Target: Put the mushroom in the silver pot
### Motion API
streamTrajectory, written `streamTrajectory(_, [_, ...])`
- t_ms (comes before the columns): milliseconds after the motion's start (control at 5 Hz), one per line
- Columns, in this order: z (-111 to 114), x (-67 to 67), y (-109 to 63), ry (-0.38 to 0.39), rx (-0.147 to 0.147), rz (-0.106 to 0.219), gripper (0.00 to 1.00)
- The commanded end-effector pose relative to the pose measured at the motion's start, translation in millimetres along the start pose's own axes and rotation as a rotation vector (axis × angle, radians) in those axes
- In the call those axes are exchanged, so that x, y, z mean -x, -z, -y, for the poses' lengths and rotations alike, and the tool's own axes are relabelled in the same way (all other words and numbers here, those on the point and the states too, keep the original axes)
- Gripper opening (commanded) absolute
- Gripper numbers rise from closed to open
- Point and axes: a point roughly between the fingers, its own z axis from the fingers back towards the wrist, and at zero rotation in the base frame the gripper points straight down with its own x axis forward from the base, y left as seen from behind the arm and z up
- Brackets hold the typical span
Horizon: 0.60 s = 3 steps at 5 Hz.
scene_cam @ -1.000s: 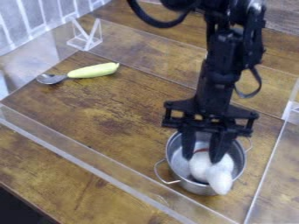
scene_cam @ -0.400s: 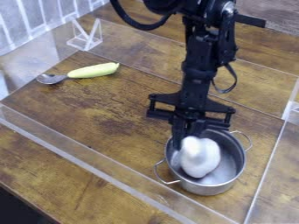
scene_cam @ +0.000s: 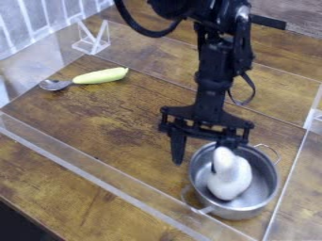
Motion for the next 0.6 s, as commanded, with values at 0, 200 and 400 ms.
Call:
streamTrajectory(0, [9.3, 8.9, -17.8, 0.045, 0.042, 0.068, 0.00])
streamTrajectory(200, [17.5, 20.6, -18.4, 0.093, 0.037, 0.101, 0.00])
streamTrajectory(400, [12.6, 21.7, -19.8, 0.122, 0.030, 0.101, 1.00])
